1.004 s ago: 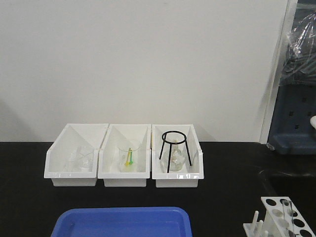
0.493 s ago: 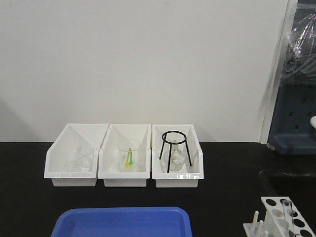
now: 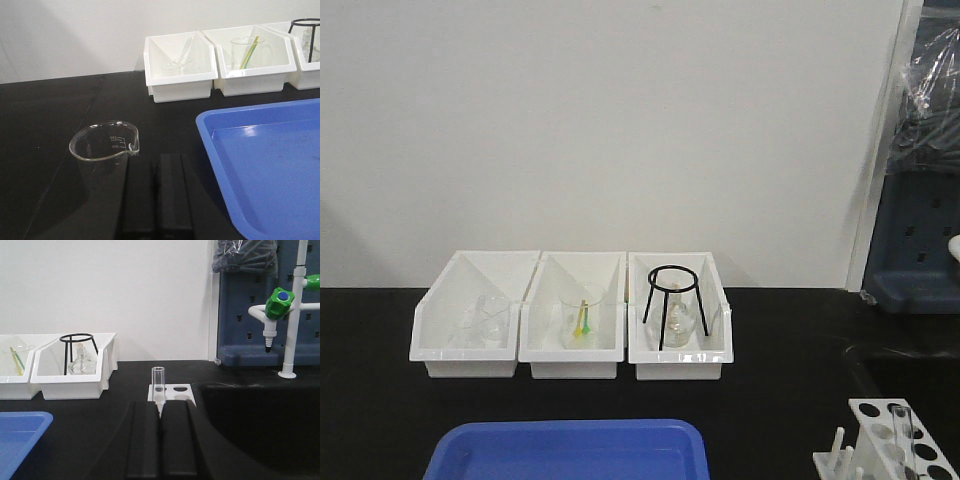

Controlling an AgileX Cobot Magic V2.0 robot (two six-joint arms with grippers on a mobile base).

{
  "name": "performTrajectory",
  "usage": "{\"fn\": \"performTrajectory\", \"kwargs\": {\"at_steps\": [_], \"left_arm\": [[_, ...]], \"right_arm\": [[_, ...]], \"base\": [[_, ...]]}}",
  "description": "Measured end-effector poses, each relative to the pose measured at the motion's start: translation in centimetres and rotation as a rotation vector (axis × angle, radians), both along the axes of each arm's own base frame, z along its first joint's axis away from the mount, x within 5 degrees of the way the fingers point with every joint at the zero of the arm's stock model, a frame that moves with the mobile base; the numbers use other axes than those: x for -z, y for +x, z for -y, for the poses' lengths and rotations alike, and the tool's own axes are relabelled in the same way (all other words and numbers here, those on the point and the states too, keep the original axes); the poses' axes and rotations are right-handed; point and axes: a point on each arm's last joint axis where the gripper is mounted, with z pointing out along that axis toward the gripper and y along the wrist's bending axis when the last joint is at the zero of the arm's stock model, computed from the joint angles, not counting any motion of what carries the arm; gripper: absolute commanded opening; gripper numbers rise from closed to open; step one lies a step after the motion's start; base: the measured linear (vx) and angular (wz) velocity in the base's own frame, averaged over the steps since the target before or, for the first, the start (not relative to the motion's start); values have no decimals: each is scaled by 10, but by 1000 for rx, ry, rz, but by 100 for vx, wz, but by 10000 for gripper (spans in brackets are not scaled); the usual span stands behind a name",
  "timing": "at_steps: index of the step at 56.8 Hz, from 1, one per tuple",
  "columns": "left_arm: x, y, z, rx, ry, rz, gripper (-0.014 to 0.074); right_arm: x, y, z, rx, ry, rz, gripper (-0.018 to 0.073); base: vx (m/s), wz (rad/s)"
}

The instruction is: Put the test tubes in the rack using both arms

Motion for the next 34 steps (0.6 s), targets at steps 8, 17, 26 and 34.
{"fn": "performTrajectory", "kwargs": {"at_steps": [8,17,26,34], "left_arm": [[0,0,0,0,0,0,-4],[0,0,0,0,0,0,-4],[0,0,0,0,0,0,-4],[0,0,0,0,0,0,-4]], "right_arm": [[0,0,0,0,0,-4,-12],[0,0,0,0,0,-4,-12],[1,0,0,0,0,-7,-12],[2,0,0,0,0,-16,-12]], "base": [[0,0],[0,0],[0,0],[0,0]]}}
